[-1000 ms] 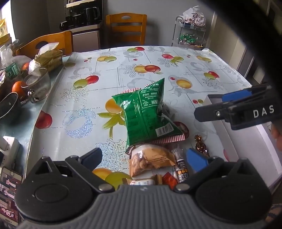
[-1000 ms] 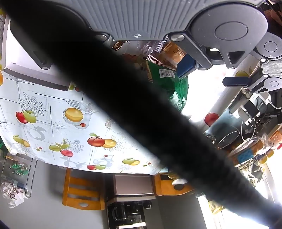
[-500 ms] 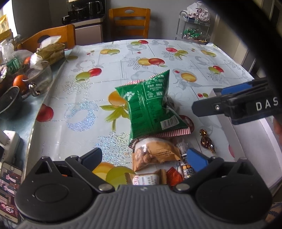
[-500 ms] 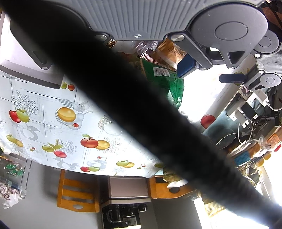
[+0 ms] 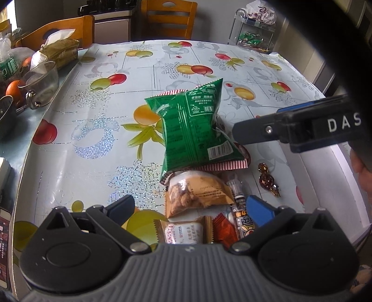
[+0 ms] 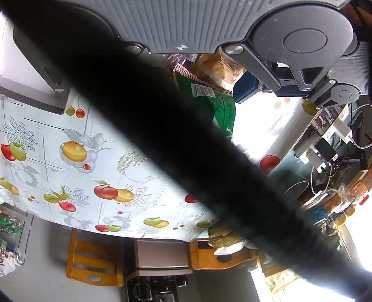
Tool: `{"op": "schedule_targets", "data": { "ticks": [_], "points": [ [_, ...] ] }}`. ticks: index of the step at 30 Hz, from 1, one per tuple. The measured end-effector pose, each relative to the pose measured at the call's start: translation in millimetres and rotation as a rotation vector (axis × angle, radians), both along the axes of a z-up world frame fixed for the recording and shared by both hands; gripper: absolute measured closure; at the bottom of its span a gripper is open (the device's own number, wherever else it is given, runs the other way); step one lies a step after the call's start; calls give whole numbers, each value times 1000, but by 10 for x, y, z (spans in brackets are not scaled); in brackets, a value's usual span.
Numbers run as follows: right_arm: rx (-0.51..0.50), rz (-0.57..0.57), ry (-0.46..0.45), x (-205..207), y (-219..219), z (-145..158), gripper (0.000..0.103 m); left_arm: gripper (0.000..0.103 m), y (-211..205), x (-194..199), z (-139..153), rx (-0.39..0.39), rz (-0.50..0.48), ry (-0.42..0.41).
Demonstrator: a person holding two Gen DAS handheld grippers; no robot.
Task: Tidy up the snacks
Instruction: 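Move the right tool toward the green chip bag on the snack pile, then grasp the green chip bag with right tool while left tool grasps tan cookie packet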
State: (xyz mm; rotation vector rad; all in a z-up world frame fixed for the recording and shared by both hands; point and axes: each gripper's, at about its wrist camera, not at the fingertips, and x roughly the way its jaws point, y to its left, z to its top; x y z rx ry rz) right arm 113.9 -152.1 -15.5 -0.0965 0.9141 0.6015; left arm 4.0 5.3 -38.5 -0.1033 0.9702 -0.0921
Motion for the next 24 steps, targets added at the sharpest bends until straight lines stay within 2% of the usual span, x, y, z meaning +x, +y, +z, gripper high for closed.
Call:
{"op": "schedule_targets", "data": {
  "ticks": [24],
  "points": [
    [1,44,17,197,435,-83,8,0,124,-141,-186,14,-44,76]
  ]
}}
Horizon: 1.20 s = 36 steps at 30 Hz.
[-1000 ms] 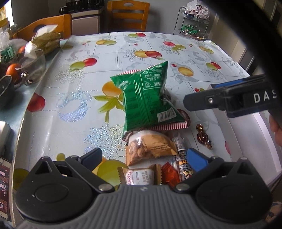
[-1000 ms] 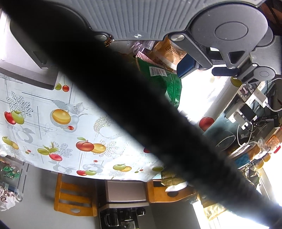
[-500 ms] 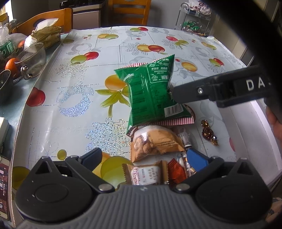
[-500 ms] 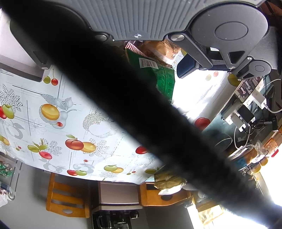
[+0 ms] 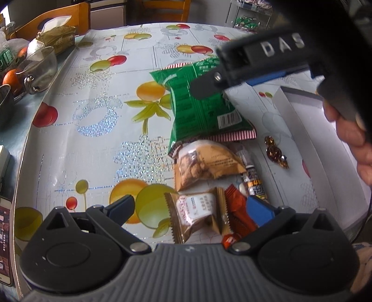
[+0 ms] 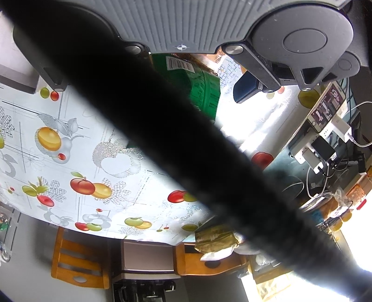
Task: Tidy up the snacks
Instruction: 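Grasp the green chip bag with right tool while left tool grasps tan cookie packet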
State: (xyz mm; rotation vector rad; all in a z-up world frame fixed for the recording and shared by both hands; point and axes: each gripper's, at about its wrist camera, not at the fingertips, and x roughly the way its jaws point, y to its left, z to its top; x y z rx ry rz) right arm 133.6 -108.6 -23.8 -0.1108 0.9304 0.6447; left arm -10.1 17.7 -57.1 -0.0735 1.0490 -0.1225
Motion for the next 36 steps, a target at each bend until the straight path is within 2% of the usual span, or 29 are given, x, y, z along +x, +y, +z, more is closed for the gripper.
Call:
{"op": "schedule_targets", "data": {
  "ticks": [12,19,24,27,32,36],
  "points": [
    [-1,-2,4,40,140,-20,8,0,25,14,-33,16,-30,6],
    [-11,-7,23,76,207,-109,8,0,-97,-68,-60,67,-138,-54],
    [-8,-22,43,134,252,-196,8,0,-106,-90,-125,47,-168,-49],
    [-15,-26,42,150,289,-240,8,5,-93,-87,-155,31,-170,-54],
    [-48,-29,34,161,351,-312,9,24,-66,-54,-277,5,-167,0],
    [-65,-33,28,167,374,-338,10,26,-63,-50,-288,5,-164,-6]
  ]
}}
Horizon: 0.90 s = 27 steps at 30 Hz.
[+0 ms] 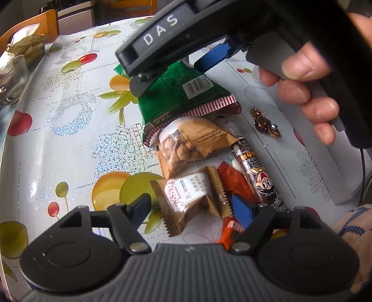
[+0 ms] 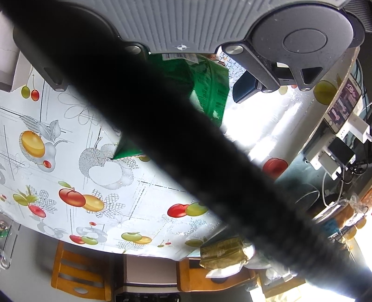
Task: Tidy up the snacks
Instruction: 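Grasp the green chip bag with right tool while left tool grasps tan cookie packet, then lift both held snacks and carry them toward the open white box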
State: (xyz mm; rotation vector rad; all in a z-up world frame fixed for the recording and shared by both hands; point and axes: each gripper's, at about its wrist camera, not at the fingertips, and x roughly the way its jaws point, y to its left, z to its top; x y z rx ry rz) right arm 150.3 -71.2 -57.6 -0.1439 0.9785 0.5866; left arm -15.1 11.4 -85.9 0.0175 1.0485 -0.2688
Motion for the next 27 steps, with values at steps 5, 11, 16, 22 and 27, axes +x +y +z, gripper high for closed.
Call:
{"op": "schedule_targets", "data": {
  "ticks": [5,11,16,22,27],
  "points": [
    [-7,-6,-1,23,18,2,9,26,21,-3,51,-11,13,-29],
    [-22,7,-11,34,79,-22,10,36,19,48,-7,-22,12,-18],
    [-25,25,-21,26,117,-51,29,58,55,46,-6,-9,19,-37],
    [-8,20,-10,50,94,-54,43,63,110,49,17,-7,28,-44],
    [14,16,3,55,69,-34,48,64,153,68,51,8,48,-57]
  ]
}}
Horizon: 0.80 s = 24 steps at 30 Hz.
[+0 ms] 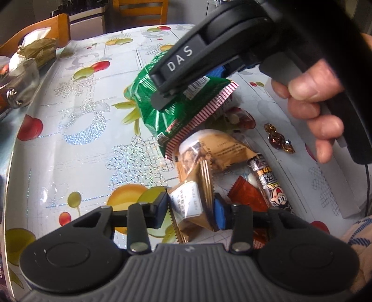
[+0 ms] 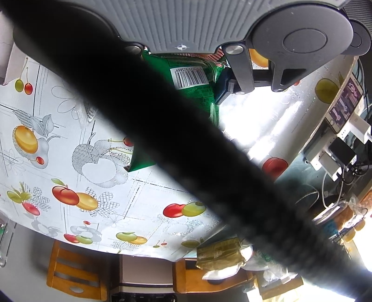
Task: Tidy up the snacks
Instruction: 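Lift both held snacks and carry them toward the open white box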
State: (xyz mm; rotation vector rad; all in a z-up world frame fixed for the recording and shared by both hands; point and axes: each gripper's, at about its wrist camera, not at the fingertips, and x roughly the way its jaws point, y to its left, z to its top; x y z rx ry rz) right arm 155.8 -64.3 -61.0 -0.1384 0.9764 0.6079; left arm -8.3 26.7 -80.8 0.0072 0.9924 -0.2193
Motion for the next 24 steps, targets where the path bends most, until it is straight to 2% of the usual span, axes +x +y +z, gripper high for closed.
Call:
{"op": "schedule_targets", "data": {
  "ticks": [9,24],
  "points": [
    [36,-13,-9,-14,-79,106,49,64,5,17,115,32,11,-41],
    [72,-22,-63,-164,-271,366,49,64,6,-36,331,36,52,-95]
  ]
}}
